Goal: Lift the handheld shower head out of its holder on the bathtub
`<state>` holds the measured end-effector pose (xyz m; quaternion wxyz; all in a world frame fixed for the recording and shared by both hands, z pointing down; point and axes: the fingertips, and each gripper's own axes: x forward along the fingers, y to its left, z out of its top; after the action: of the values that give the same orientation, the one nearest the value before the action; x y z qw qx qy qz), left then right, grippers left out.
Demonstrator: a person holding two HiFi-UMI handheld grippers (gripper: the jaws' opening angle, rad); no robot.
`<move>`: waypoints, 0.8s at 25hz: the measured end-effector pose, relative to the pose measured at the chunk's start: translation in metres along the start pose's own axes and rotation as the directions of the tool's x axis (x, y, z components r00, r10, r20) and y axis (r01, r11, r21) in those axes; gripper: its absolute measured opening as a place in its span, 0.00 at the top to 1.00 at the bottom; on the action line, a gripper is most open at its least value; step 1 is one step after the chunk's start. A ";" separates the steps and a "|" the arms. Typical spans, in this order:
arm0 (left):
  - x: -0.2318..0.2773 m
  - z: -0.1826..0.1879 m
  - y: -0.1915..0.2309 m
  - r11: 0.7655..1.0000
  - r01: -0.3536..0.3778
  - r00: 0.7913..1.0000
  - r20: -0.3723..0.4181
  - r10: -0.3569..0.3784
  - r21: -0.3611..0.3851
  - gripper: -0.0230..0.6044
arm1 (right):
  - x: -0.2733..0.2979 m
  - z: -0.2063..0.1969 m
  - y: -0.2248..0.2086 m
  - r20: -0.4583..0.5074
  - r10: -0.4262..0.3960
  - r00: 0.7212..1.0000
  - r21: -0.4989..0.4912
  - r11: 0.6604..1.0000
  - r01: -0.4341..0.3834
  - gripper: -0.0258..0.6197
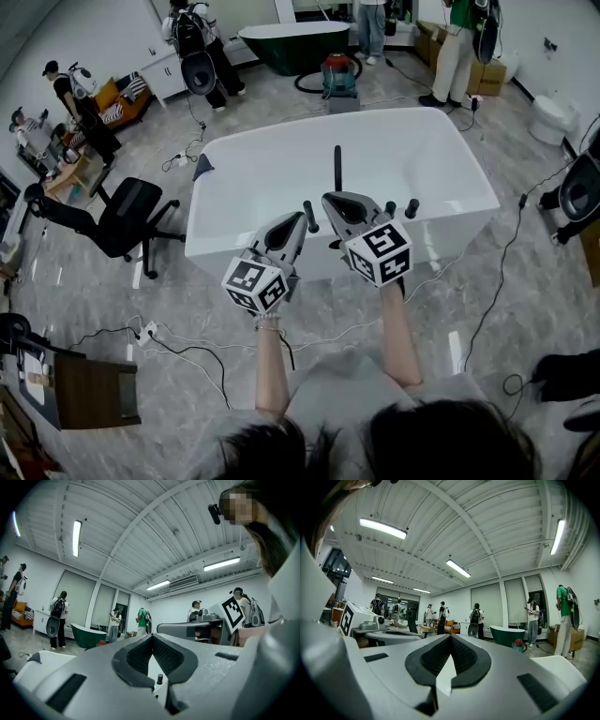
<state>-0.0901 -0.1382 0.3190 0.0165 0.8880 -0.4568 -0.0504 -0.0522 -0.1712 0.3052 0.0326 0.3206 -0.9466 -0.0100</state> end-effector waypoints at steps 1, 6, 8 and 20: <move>0.007 -0.002 0.005 1.000 -0.002 1.000 -0.001 0.002 -0.001 0.96 | 0.005 -0.001 -0.006 -0.003 0.005 1.000 -0.005 1.000 -0.005 0.96; 0.033 -0.014 0.011 1.000 -0.018 1.000 -0.001 0.018 -0.023 0.96 | 0.013 -0.010 -0.033 -0.014 0.015 1.000 -0.010 1.000 -0.015 0.96; 0.038 -0.023 0.010 0.999 -0.024 1.000 -0.011 0.024 -0.032 0.96 | 0.015 -0.017 -0.041 -0.018 0.016 1.000 0.007 1.000 -0.016 0.96; 0.042 -0.057 0.059 0.993 -0.089 0.993 -0.083 0.082 -0.078 0.96 | 0.055 -0.071 -0.049 -0.087 0.039 0.995 0.102 0.994 -0.030 0.96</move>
<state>-0.1075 -0.2081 0.3771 0.0731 0.8675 -0.4910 -0.0329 -0.0613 -0.2439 0.3774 0.0588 0.3053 -0.9490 0.0527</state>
